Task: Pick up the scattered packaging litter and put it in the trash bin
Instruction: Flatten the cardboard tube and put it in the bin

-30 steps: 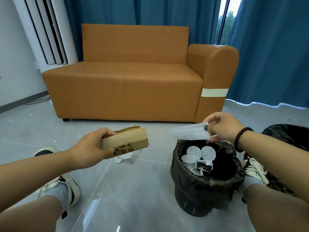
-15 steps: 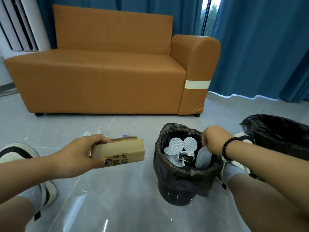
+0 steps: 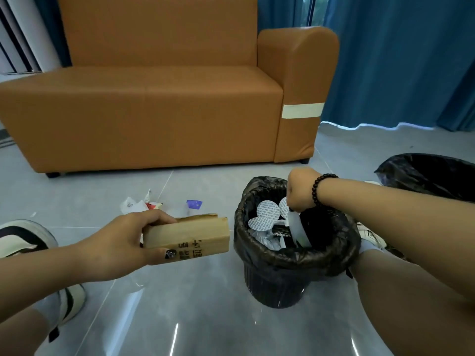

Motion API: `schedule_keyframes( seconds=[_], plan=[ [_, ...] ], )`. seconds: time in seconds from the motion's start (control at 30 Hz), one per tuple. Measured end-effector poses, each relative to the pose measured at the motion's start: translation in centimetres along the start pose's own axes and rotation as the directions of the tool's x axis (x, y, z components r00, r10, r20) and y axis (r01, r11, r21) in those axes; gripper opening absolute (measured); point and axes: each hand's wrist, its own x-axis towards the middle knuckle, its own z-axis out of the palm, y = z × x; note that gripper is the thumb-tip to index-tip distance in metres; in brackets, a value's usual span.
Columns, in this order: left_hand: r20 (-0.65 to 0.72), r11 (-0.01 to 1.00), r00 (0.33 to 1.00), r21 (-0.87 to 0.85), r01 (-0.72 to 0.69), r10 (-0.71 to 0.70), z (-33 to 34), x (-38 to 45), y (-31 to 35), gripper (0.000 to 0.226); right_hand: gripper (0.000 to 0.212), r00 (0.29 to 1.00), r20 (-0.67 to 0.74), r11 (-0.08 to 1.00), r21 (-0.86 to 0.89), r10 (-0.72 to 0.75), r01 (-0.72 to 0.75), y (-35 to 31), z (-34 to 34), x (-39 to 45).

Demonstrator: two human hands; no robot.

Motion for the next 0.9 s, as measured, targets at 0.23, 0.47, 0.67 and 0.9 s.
schedule_keyframes(
  seconds=[0.23,0.47,0.67,0.9],
  plan=[
    [0.025,1.000,1.000,-0.026,-0.012,0.013,1.1,1.3,0.4,0.043,0.044,1.000,-0.012,0.999,0.037,0.028,-0.027,-0.2,0.1,0.5],
    [0.017,0.998,0.999,-0.049,-0.046,0.047,1.2,2.4,0.4,0.043,0.039,0.996,-0.029,0.994,0.074,0.088,-0.085,0.1,0.7,0.7],
    [0.015,0.998,0.999,-0.046,-0.040,0.041,1.3,2.8,0.3,0.043,0.037,0.987,-0.122,0.993,0.059,0.107,-0.100,1.2,1.3,0.4],
    [0.035,0.998,0.999,-0.041,-0.040,0.042,1.5,2.2,0.5,0.042,0.014,0.997,-0.075,0.989,0.148,-0.012,0.023,3.5,2.7,0.3]
  ],
)
